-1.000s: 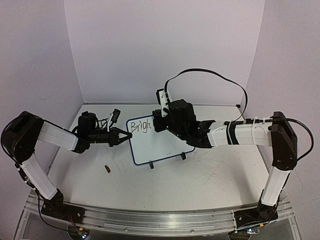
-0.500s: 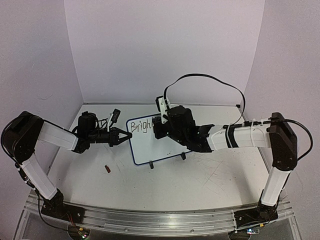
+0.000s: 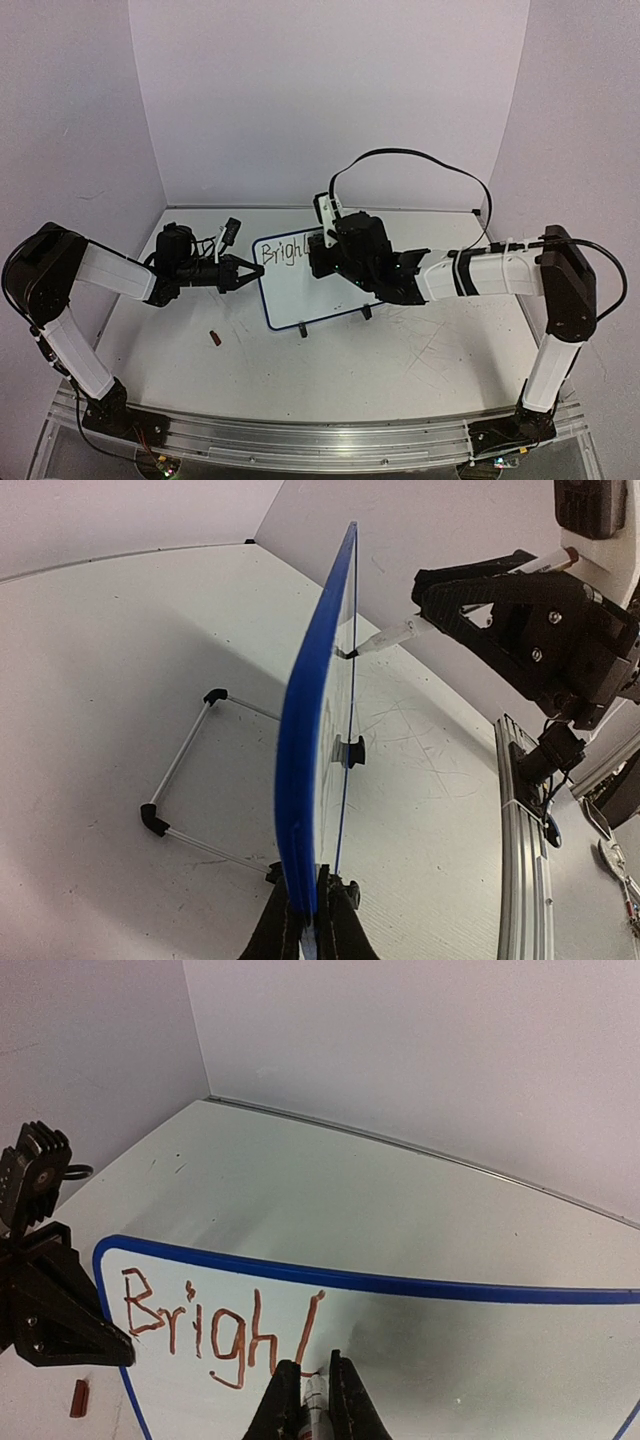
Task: Write a sentence on the whiteboard
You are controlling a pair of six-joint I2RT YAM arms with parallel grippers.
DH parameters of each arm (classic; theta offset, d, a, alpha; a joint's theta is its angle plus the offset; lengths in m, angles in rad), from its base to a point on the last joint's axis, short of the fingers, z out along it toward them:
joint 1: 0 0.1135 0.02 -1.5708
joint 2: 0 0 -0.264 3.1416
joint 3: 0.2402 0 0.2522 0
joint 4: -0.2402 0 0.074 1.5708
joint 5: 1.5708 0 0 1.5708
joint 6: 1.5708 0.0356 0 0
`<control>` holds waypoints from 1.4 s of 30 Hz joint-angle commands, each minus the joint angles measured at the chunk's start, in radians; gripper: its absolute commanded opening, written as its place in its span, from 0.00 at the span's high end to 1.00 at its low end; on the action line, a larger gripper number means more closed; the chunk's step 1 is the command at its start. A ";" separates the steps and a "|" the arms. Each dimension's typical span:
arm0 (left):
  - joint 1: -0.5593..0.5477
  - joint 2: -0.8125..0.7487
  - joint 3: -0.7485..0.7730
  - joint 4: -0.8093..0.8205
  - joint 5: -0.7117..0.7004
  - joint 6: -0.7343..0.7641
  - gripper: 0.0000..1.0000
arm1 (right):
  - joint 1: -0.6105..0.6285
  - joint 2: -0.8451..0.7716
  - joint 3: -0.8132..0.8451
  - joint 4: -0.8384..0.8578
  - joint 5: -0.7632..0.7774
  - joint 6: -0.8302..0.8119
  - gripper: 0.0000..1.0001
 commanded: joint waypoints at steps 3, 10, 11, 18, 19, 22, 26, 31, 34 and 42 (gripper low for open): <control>0.003 -0.025 0.024 -0.011 -0.041 0.063 1.00 | -0.004 -0.074 -0.005 0.019 0.050 -0.044 1.00; 0.004 -0.025 0.025 -0.012 -0.040 0.065 1.00 | -0.007 -0.080 -0.003 0.079 -0.119 -0.015 1.00; 0.004 -0.025 0.026 -0.011 -0.038 0.065 1.00 | -0.008 -0.069 0.004 0.077 -0.120 -0.014 1.00; 0.004 -0.029 0.024 -0.013 -0.036 0.062 1.00 | -0.014 -0.020 0.050 0.071 -0.100 -0.015 1.00; 0.004 -0.031 0.024 -0.013 -0.036 0.062 1.00 | -0.014 -0.019 0.048 0.072 -0.099 -0.017 1.00; 0.003 -0.031 0.024 -0.013 -0.036 0.063 1.00 | -0.013 -0.014 0.053 0.072 -0.086 -0.024 1.00; 0.003 -0.028 0.027 -0.013 -0.034 0.063 1.00 | -0.013 0.000 0.067 0.062 -0.063 -0.034 1.00; 0.004 -0.026 0.028 -0.012 -0.033 0.063 1.00 | -0.015 0.015 0.077 0.061 -0.060 -0.037 1.00; 0.003 -0.027 0.027 -0.012 -0.033 0.063 1.00 | -0.014 0.021 0.082 0.061 -0.040 -0.042 1.00; 0.004 -0.027 0.027 -0.013 -0.033 0.063 1.00 | -0.014 0.019 0.081 0.040 0.032 -0.054 1.00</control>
